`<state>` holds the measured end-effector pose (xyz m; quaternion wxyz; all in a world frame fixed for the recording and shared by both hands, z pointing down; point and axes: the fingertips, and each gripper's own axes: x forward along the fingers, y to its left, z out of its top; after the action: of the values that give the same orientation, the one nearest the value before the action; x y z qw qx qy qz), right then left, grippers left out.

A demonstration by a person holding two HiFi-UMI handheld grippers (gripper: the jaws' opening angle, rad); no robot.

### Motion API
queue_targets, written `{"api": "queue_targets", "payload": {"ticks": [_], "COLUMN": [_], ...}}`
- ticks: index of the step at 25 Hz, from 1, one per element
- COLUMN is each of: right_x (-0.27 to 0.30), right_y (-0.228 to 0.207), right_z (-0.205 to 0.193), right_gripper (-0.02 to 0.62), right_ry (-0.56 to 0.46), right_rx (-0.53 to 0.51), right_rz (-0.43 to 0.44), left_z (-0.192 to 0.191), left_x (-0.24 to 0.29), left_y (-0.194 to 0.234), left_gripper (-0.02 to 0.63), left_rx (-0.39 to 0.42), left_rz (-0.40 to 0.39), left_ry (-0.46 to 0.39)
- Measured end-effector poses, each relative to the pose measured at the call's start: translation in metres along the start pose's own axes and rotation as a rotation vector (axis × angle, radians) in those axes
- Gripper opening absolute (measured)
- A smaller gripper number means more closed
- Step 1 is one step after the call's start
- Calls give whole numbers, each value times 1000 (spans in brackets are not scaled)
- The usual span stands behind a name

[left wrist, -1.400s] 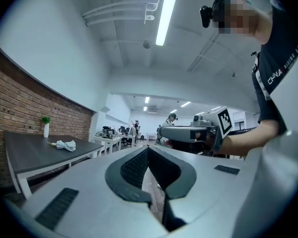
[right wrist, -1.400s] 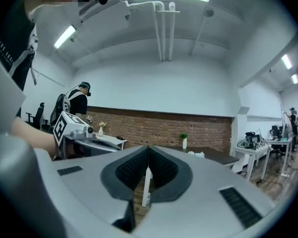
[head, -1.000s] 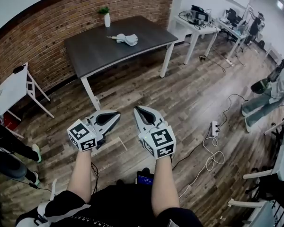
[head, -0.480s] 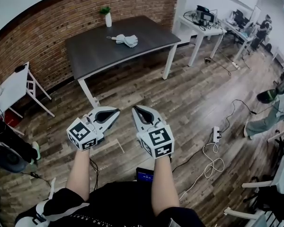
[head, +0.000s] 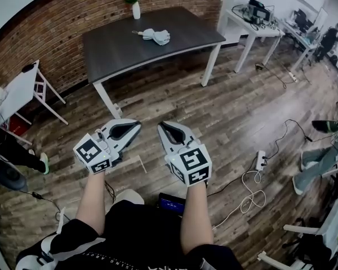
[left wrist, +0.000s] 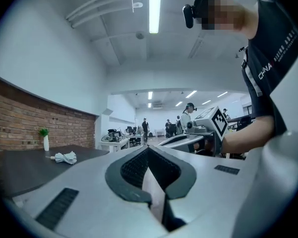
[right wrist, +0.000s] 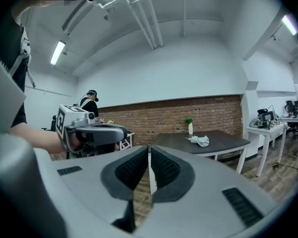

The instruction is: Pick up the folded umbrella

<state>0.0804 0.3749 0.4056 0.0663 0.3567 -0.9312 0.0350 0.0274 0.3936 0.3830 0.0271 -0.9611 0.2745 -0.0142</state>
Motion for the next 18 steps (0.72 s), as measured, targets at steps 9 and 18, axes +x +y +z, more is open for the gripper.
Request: {"api": "queue_targets", "payload": {"ticks": [9,18], "right_x": [13,66], "right_y": [-55,-119], "right_z": [-14,-11], "right_gripper": [9,9], "right_ry": [-3,79], "right_rx": [36,42], "right_rz": [-44,-112], "left_z": [-25,-41], "left_x": [35,82], "left_y": [39,107], "left_gripper": [2,2], "left_rx": [-108,-106], "left_rz": [37,-32], "left_ry": [-18,12]}}
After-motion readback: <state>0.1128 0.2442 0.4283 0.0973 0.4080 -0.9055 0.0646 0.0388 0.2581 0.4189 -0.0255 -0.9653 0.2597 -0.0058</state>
